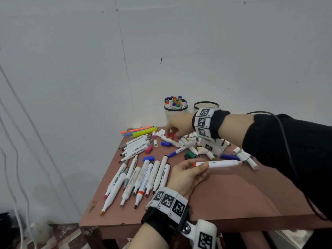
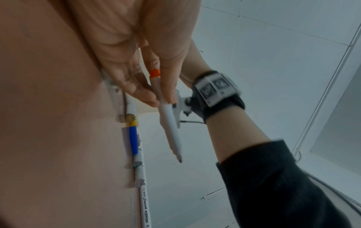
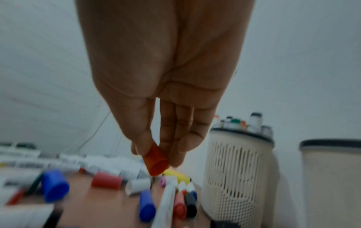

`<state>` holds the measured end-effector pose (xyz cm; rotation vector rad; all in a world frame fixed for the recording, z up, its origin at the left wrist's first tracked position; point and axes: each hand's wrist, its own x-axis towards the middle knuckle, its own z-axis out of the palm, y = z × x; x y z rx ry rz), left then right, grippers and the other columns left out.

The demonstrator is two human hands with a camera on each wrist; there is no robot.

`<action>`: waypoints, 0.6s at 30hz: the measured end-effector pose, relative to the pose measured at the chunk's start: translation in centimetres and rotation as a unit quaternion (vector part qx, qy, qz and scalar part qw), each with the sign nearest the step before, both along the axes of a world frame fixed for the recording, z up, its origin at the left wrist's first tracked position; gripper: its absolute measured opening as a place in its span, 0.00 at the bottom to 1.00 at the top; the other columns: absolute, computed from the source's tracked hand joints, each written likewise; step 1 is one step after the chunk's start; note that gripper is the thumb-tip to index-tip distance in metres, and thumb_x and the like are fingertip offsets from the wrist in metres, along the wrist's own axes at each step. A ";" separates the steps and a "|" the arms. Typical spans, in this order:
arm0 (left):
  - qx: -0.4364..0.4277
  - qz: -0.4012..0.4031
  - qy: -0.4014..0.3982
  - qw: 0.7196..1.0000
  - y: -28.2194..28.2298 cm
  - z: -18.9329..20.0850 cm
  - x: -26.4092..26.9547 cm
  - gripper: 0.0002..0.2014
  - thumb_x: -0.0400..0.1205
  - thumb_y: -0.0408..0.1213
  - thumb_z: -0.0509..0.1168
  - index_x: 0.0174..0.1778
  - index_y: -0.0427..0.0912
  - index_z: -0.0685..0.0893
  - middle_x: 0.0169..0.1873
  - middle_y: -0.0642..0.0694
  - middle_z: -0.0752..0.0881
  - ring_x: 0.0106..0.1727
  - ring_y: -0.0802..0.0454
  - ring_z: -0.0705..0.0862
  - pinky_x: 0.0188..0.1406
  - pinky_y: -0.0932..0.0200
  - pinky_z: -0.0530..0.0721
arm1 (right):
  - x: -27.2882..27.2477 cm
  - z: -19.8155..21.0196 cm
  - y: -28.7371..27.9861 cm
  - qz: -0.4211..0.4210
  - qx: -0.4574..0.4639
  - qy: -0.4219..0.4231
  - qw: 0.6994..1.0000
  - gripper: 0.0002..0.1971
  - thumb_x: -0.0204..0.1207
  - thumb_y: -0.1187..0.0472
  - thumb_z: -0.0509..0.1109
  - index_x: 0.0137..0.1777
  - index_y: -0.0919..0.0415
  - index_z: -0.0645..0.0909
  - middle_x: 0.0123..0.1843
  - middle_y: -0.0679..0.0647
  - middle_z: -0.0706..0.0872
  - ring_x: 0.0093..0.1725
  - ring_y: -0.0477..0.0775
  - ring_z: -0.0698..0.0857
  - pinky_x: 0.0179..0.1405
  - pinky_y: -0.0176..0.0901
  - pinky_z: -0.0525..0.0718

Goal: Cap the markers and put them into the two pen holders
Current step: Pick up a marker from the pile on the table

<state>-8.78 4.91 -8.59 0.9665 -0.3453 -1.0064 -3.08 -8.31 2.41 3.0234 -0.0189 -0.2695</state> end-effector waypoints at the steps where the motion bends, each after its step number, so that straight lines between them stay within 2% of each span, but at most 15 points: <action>1: 0.002 0.000 0.001 1.000 0.0 0.0 0.0 0.07 0.75 0.19 0.68 0.48 0.28 0.83 0.40 0.34 0.85 0.29 0.52 0.85 0.28 0.67 0.84 | -0.8 0.7 -0.2 -0.011 0.016 -0.021 1.000 0.17 0.78 0.66 0.65 0.64 0.53 0.81 0.46 0.52 0.81 0.41 0.49 0.79 0.33 0.28 0.72; 3: 0.006 0.000 0.002 1.000 0.0 0.0 0.0 0.08 0.75 0.20 0.69 0.49 0.29 0.83 0.39 0.36 0.86 0.28 0.54 0.85 0.28 0.68 0.84 | -2.6 2.0 -0.6 -0.029 0.066 -0.072 0.995 0.17 0.78 0.65 0.66 0.64 0.50 0.81 0.50 0.55 0.85 0.48 0.54 0.82 0.39 0.34 0.75; 5: 0.008 0.002 0.000 1.000 0.0 0.0 0.0 0.09 0.75 0.21 0.69 0.50 0.29 0.83 0.38 0.37 0.86 0.27 0.55 0.85 0.27 0.68 0.83 | -4.9 3.2 -0.9 -0.046 0.156 -0.138 0.977 0.16 0.77 0.65 0.69 0.63 0.49 0.82 0.51 0.53 0.86 0.48 0.45 0.83 0.43 0.30 0.77; 7: 0.010 0.005 -0.001 1.000 0.0 0.1 -0.1 0.09 0.76 0.21 0.68 0.51 0.29 0.83 0.38 0.38 0.85 0.26 0.56 0.85 0.25 0.69 0.82 | -7.3 4.0 -0.9 -0.061 0.267 -0.210 0.939 0.15 0.77 0.67 0.70 0.61 0.51 0.84 0.49 0.51 0.86 0.42 0.36 0.83 0.43 0.27 0.79; 9: 0.010 0.008 -0.001 1.000 0.0 0.2 -0.1 0.07 0.76 0.21 0.68 0.49 0.30 0.84 0.37 0.38 0.86 0.26 0.56 0.86 0.25 0.68 0.82 | -9.7 4.5 -0.8 -0.071 0.374 -0.274 0.883 0.14 0.77 0.70 0.69 0.59 0.54 0.84 0.45 0.53 0.87 0.38 0.38 0.84 0.40 0.30 0.83; 12: 0.011 0.015 0.002 1.000 0.1 0.2 -0.1 0.07 0.76 0.21 0.67 0.48 0.31 0.84 0.37 0.39 0.86 0.28 0.55 0.86 0.26 0.68 0.83 | -13.2 4.2 -0.6 -0.094 0.517 -0.354 0.774 0.13 0.78 0.73 0.67 0.59 0.59 0.83 0.43 0.60 0.88 0.39 0.50 0.87 0.42 0.37 0.84; 15: 0.007 0.025 0.010 1.000 0.0 0.1 0.0 0.07 0.77 0.21 0.67 0.48 0.33 0.84 0.32 0.43 0.88 0.29 0.56 0.87 0.27 0.68 0.84 | -15.8 2.9 -0.6 -0.117 0.661 -0.398 0.625 0.12 0.78 0.73 0.66 0.57 0.59 0.83 0.43 0.61 0.89 0.38 0.52 0.87 0.41 0.36 0.84; 18: 0.001 0.037 0.015 0.999 0.0 0.1 0.0 0.05 0.77 0.22 0.66 0.45 0.34 0.84 0.29 0.45 0.88 0.29 0.57 0.87 0.29 0.68 0.85 | -17.5 0.9 -0.6 -0.144 0.758 -0.420 0.477 0.11 0.79 0.72 0.64 0.55 0.60 0.82 0.43 0.59 0.89 0.37 0.51 0.88 0.38 0.35 0.84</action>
